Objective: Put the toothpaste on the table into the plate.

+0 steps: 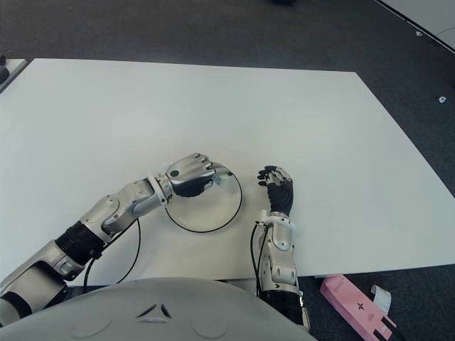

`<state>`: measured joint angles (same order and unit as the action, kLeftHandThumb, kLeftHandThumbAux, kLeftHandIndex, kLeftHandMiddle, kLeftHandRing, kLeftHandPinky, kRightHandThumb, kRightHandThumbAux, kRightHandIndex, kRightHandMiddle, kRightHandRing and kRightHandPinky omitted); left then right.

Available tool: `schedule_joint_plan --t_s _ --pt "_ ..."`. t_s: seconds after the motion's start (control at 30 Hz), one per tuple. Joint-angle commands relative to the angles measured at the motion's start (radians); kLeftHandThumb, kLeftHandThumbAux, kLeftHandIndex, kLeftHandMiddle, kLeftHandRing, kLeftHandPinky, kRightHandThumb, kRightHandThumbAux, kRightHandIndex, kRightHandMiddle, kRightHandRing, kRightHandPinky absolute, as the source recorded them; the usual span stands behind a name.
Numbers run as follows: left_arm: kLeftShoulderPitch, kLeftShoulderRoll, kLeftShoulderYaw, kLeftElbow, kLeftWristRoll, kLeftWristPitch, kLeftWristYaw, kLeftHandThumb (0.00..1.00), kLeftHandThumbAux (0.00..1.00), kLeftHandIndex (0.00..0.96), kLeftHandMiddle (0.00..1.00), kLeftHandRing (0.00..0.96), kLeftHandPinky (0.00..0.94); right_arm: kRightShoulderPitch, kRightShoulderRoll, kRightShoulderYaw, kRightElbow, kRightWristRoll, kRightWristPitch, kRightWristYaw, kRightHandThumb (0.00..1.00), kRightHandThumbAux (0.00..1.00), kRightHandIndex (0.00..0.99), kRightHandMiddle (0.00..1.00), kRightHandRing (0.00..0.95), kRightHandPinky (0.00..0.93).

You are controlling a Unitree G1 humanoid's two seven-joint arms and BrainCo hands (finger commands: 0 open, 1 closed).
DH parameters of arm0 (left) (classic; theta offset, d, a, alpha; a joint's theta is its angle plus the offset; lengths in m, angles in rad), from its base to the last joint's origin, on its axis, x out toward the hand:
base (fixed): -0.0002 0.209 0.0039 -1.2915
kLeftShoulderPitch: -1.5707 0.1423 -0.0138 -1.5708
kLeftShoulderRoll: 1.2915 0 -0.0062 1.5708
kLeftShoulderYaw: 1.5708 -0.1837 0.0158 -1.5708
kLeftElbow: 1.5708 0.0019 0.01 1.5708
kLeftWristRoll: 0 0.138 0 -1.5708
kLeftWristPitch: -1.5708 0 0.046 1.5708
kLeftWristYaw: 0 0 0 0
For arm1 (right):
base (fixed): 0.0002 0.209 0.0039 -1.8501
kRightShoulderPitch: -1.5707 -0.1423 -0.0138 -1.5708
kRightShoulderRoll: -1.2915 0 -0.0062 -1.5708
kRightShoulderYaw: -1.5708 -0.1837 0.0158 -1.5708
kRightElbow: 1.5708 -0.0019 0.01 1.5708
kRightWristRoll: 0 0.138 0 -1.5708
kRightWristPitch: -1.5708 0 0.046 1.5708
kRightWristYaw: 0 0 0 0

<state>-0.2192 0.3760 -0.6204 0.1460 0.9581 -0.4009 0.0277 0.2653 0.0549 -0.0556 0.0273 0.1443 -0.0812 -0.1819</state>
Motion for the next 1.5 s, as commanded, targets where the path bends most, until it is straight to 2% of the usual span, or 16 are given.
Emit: schedule_joint_plan --t_s 0.03,0.43,0.5,0.63,0.7,0.73,0.77,0.8,0.83,0.9,1.0,1.03,1.07,1.2,1.3,1.5 --pt "-0.02 -0.005 -0.029 0.086 0.036 -0.015 0.057 0.85 0.669 0.398 0.546 0.877 0.871 0.052 0.053 0.004 0.041 0.01 0.051 -0.003 0.709 0.721 0.431 0.529 0.508 0.51" --pt "0.005 -0.027 -0.034 0.184 -0.017 -0.032 0.087 0.852 0.668 0.402 0.554 0.874 0.877 0.058 0.062 0.001 0.036 0.019 0.053 -0.011 0.71 0.723 0.43 0.526 0.515 0.512" --pt "0.012 -0.029 -0.03 0.188 -0.025 -0.028 0.091 0.853 0.665 0.412 0.575 0.868 0.858 0.059 0.062 0.003 0.034 0.017 0.056 -0.013 0.71 0.723 0.43 0.526 0.515 0.512" --pt "0.045 -0.022 -0.009 0.154 -0.062 -0.022 0.075 0.843 0.666 0.409 0.574 0.791 0.748 0.059 0.062 0.004 0.031 0.015 0.063 -0.017 0.71 0.723 0.43 0.524 0.514 0.511" --pt "0.069 -0.014 0.006 0.113 -0.087 -0.02 0.061 0.753 0.687 0.421 0.646 0.741 0.694 0.06 0.062 0.005 0.03 0.015 0.065 -0.018 0.71 0.723 0.43 0.524 0.514 0.511" --pt "0.077 -0.01 0.011 0.096 -0.095 -0.019 0.056 0.657 0.639 0.436 0.655 0.733 0.686 0.06 0.062 0.006 0.029 0.015 0.066 -0.019 0.709 0.723 0.43 0.524 0.513 0.51" --pt "0.084 -0.005 0.021 0.074 -0.119 -0.025 0.041 0.513 0.57 0.458 0.669 0.723 0.675 0.06 0.061 0.006 0.029 0.016 0.067 -0.019 0.709 0.723 0.43 0.524 0.513 0.51" --pt "0.088 -0.002 0.028 0.057 -0.136 -0.028 0.028 0.401 0.504 0.431 0.673 0.712 0.664 0.06 0.061 0.007 0.029 0.016 0.067 -0.018 0.709 0.723 0.43 0.525 0.514 0.51" --pt "0.091 0.001 0.037 0.037 -0.158 -0.029 0.01 0.36 0.48 0.421 0.674 0.708 0.661 0.06 0.06 0.007 0.031 0.015 0.066 -0.018 0.709 0.723 0.43 0.525 0.514 0.509" --pt "0.094 0.003 0.045 0.019 -0.179 -0.029 -0.009 0.274 0.418 0.351 0.637 0.652 0.611 0.059 0.059 0.008 0.034 0.015 0.063 -0.017 0.709 0.723 0.43 0.526 0.514 0.509" --pt "0.093 -0.001 0.045 0.028 -0.18 -0.032 -0.005 0.192 0.363 0.181 0.411 0.421 0.406 0.058 0.058 0.008 0.036 0.015 0.063 -0.017 0.709 0.723 0.43 0.528 0.514 0.508" --pt "0.093 0.0 0.045 0.028 -0.175 -0.034 0.001 0.183 0.36 0.158 0.376 0.387 0.375 0.057 0.057 0.008 0.037 0.016 0.064 -0.017 0.709 0.723 0.43 0.528 0.514 0.509" --pt "0.092 0.001 0.045 0.028 -0.172 -0.036 0.005 0.157 0.358 0.101 0.28 0.292 0.286 0.056 0.057 0.008 0.037 0.016 0.064 -0.017 0.709 0.723 0.43 0.528 0.513 0.509" --pt "0.094 0.01 0.046 0.015 -0.148 -0.041 0.02 0.09 0.363 0.021 0.082 0.092 0.113 0.053 0.058 0.007 0.041 0.021 0.061 -0.016 0.709 0.723 0.43 0.528 0.513 0.509" --pt "0.101 0.019 0.051 -0.004 -0.131 -0.039 0.027 0.053 0.366 0.006 0.026 0.03 0.04 0.052 0.059 0.006 0.044 0.021 0.057 -0.015 0.709 0.723 0.43 0.527 0.513 0.511" --pt "0.112 0.027 0.058 -0.035 -0.11 -0.033 0.029 0.015 0.367 0.0 0.002 0.003 0.004 0.049 0.057 0.006 0.046 0.019 0.061 -0.016 0.709 0.723 0.429 0.523 0.51 0.507"
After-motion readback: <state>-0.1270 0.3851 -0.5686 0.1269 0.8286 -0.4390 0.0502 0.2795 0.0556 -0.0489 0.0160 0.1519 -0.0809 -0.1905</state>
